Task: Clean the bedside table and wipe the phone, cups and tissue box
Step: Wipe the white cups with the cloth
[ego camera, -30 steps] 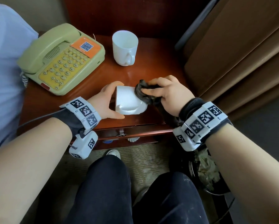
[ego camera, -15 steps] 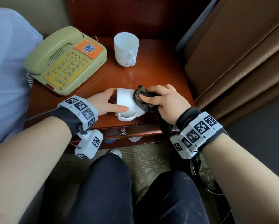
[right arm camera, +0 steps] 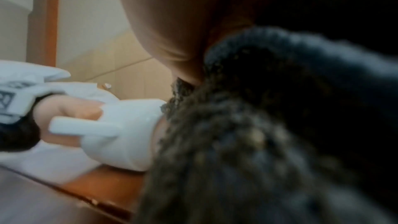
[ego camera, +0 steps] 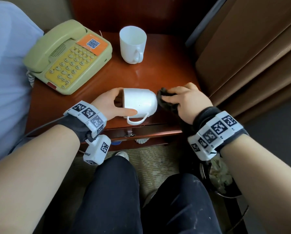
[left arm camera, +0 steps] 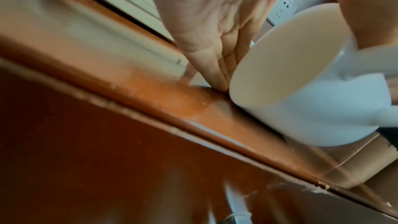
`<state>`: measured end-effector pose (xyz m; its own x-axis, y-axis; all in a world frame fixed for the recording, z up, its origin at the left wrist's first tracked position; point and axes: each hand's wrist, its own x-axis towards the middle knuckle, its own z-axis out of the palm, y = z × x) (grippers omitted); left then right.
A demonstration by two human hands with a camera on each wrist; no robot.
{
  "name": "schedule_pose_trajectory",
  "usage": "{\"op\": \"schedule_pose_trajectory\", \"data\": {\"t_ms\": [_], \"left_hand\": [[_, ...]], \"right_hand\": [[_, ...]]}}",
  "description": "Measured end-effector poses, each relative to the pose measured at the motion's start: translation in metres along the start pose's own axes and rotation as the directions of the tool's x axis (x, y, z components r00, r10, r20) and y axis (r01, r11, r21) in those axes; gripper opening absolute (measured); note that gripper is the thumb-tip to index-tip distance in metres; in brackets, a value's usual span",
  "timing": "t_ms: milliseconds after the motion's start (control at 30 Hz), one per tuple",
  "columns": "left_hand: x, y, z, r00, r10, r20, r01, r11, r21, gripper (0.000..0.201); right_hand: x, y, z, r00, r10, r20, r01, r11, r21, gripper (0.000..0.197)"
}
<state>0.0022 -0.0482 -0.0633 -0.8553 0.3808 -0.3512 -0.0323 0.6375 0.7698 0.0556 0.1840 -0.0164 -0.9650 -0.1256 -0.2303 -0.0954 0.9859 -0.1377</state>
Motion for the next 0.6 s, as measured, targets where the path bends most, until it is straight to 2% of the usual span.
{"op": "schedule_pose_trajectory", "data": {"t_ms": [67, 133, 167, 267, 333, 400, 500, 600], "left_hand": [[0.001, 0.001, 0.001, 1.0, 0.01, -0.009, -0.01, 1.0, 0.008, 0.076], [0.001, 0.002, 0.002, 1.0, 0.006, -0.008, -0.006, 1.0, 0.011, 0.077], [0.001, 0.003, 0.002, 1.0, 0.003, -0.005, -0.003, 1.0, 0.009, 0.081], [-0.002, 0.006, 0.0, 1.0, 0.004, 0.015, -0.005, 0.999, 0.031, 0.101], [-0.003, 0.007, -0.001, 1.0, -0.002, 0.025, 0.001, 0.999, 0.049, 0.103], [-0.002, 0.008, -0.002, 0.999, -0.024, 0.023, 0.022, 0.998, 0.062, 0.099], [0.003, 0.006, -0.002, 0.999, -0.038, -0.003, 0.038, 0.991, 0.131, 0.083], [0.007, 0.004, -0.002, 0.999, -0.041, 0.002, 0.041, 0.991, 0.13, 0.082]], "right_hand": [[0.002, 0.001, -0.005, 0.997, 0.042, -0.072, -0.038, 0.998, 0.045, 0.063], [0.009, -0.015, -0.009, 0.978, -0.01, -0.21, 0.029, 0.996, 0.086, 0.059], [0.013, -0.027, -0.012, 0.971, -0.062, -0.232, 0.085, 0.992, 0.093, 0.058], [0.018, -0.054, -0.003, 0.954, -0.264, -0.145, 0.267, 0.964, 0.006, 0.049], [0.014, -0.049, 0.008, 0.939, -0.303, -0.163, 0.308, 0.951, 0.005, 0.044], [0.005, -0.027, 0.012, 0.963, -0.22, -0.152, 0.234, 0.969, 0.076, 0.046], [-0.01, 0.011, 0.018, 0.991, -0.124, -0.056, 0.121, 0.991, -0.053, 0.052], [-0.018, 0.01, 0.013, 0.974, -0.085, -0.212, 0.091, 0.996, 0.019, 0.056]]}}
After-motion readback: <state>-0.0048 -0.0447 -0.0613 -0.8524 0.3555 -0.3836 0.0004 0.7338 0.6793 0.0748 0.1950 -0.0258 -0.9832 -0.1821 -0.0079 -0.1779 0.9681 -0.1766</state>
